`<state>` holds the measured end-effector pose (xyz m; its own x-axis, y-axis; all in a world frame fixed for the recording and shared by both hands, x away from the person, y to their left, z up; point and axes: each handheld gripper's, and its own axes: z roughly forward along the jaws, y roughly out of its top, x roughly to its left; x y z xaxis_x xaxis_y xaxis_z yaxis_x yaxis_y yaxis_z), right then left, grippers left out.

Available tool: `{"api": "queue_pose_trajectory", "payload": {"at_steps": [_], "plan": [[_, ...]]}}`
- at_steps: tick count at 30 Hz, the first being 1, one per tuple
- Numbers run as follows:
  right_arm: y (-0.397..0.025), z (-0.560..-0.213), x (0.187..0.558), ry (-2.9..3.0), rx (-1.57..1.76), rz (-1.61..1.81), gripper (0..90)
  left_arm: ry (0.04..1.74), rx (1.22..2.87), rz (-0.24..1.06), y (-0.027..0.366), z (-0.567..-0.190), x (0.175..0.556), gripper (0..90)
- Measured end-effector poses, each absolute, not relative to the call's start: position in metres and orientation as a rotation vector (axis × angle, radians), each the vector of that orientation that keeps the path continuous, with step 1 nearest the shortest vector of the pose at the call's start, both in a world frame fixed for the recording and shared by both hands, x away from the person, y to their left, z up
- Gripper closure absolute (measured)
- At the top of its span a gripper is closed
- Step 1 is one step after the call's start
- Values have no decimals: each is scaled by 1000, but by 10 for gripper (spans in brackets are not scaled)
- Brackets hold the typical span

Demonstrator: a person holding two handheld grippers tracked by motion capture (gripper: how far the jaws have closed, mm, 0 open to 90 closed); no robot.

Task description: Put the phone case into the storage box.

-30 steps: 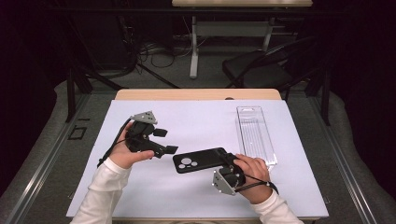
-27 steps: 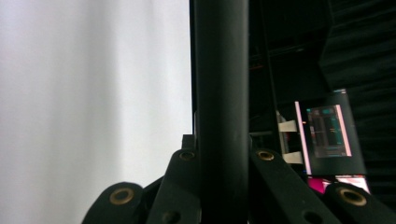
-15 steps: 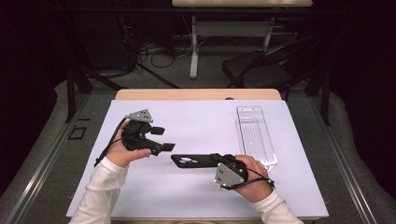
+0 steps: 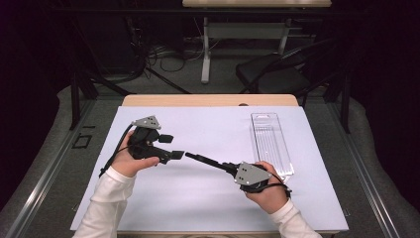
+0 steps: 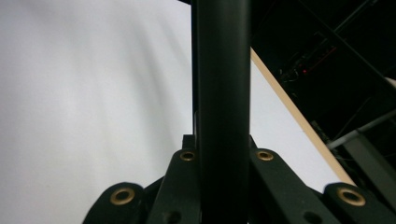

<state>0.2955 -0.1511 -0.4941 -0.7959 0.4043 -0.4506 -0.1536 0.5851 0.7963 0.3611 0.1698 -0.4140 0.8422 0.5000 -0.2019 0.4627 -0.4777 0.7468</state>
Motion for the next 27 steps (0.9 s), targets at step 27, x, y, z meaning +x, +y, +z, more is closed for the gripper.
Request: {"api": "queue_pose_trajectory", "payload": {"at_steps": [27], "plan": [[-158, -501, 304, 2250, 330, 1374, 877, 625, 2201, -18, 151, -418, 352, 406]]}}
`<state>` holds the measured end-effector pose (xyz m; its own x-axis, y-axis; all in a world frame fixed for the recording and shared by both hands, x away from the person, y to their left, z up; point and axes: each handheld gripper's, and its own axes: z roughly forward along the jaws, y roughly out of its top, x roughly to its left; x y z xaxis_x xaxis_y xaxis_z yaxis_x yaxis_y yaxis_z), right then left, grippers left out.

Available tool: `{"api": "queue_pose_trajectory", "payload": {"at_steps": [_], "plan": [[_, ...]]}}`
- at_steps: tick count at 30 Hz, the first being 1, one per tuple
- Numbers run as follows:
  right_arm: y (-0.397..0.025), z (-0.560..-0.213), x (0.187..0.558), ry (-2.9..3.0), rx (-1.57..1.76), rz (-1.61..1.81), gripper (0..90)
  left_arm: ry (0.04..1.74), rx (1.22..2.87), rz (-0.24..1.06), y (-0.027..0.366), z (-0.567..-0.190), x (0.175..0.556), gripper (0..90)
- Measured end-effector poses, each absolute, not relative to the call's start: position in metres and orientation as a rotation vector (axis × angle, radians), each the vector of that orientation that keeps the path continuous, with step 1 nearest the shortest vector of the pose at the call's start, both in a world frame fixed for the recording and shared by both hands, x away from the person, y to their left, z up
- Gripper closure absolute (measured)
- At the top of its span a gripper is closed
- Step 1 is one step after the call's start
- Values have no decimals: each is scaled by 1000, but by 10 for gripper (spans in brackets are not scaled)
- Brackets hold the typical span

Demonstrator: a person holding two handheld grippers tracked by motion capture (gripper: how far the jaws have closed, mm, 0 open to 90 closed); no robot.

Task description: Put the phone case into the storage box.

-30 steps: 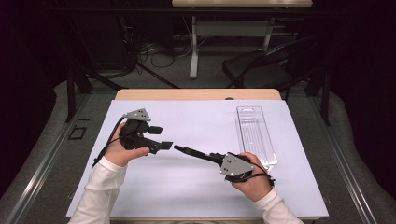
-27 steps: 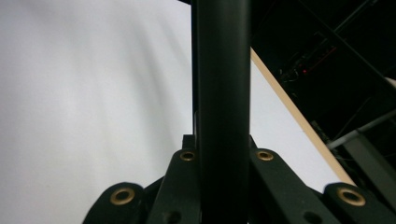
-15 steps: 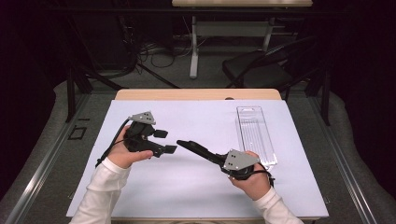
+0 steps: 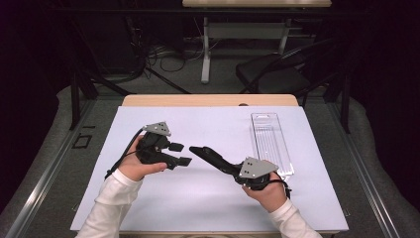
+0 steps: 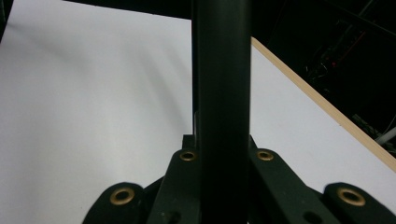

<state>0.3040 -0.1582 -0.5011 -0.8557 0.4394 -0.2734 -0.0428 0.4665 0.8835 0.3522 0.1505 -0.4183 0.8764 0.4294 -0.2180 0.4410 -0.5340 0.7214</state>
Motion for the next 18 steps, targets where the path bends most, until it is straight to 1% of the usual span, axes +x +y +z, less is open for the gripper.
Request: {"api": "queue_pose_trajectory", "payload": {"at_steps": [3, 7, 18], "plan": [[-158, -501, 304, 2249, 337, 1389, 877, 622, 2195, -13, 150, -418, 351, 406], [-158, -501, 305, 2250, 345, 1418, 877, 585, 2170, -45, 146, -416, 348, 405], [-157, -504, 305, 2260, 358, 1474, 877, 521, 2159, -29, 136, -417, 343, 405]]}}
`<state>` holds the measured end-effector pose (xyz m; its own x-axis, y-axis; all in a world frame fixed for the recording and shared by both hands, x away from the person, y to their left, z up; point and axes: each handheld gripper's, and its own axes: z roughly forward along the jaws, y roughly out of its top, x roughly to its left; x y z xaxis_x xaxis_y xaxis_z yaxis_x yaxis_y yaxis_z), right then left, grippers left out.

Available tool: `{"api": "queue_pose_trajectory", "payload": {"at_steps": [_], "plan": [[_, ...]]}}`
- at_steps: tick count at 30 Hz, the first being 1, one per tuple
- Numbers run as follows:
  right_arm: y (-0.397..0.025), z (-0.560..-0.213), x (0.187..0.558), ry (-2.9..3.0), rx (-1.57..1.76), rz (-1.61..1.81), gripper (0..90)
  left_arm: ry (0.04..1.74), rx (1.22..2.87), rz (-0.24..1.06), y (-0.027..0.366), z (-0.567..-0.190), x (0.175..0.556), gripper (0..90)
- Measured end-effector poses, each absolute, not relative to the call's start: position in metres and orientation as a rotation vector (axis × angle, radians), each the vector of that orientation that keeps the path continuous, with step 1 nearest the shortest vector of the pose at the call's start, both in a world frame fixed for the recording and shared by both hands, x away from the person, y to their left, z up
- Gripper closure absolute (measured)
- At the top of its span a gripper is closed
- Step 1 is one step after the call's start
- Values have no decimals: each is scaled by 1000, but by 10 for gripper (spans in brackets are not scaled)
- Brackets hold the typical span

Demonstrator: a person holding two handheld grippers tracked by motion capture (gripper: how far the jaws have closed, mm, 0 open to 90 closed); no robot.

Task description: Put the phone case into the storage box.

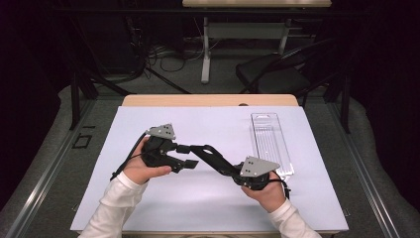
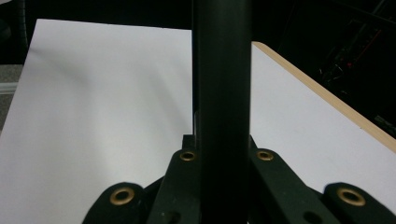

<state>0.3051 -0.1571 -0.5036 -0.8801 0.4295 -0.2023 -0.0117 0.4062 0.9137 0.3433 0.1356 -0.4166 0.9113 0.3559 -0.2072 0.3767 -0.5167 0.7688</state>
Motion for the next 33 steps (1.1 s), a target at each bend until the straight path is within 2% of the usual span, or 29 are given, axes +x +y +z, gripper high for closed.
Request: {"api": "queue_pose_trajectory", "payload": {"at_steps": [6, 33], "plan": [[-156, -505, 306, 2271, 356, 1502, 876, 500, 2145, -25, 132, -418, 343, 419], [-149, -511, 305, 2321, 339, 1558, 876, 416, 2140, -32, 124, -419, 340, 599]]}}
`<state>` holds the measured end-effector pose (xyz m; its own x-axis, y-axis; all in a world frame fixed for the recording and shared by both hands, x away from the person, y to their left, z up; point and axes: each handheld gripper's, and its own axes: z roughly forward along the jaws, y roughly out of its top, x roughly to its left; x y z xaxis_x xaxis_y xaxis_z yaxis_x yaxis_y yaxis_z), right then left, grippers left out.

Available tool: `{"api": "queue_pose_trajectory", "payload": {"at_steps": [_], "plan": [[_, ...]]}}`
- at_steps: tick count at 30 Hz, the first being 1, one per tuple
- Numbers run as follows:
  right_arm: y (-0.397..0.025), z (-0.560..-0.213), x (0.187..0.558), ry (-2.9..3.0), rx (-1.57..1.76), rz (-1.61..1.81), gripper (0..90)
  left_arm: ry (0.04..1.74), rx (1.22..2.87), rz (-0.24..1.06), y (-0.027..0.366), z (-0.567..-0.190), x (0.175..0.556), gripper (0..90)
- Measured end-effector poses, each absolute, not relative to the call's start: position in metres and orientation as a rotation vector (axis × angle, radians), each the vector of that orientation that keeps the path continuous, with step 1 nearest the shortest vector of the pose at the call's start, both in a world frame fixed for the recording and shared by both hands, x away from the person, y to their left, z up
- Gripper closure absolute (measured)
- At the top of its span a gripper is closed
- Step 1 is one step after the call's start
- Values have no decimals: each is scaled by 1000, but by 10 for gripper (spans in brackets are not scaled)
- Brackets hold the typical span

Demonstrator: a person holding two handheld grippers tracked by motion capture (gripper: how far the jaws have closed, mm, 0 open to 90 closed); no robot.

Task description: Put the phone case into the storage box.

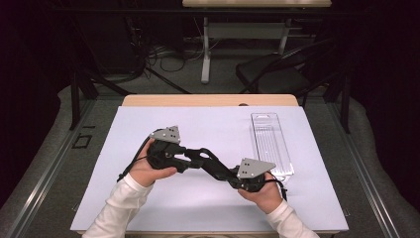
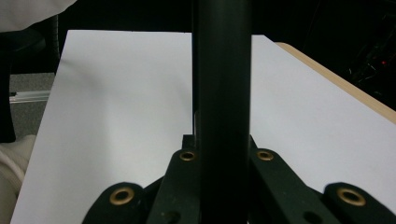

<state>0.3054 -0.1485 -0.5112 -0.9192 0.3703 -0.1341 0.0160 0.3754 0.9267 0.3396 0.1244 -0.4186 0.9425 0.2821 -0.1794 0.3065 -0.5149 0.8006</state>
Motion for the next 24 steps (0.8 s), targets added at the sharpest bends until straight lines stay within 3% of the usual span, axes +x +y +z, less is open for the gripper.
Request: {"api": "queue_pose_trajectory", "payload": {"at_steps": [24], "plan": [[-147, -513, 306, 2335, 343, 1587, 875, 400, 2126, -58, 125, -418, 339, 696]]}}
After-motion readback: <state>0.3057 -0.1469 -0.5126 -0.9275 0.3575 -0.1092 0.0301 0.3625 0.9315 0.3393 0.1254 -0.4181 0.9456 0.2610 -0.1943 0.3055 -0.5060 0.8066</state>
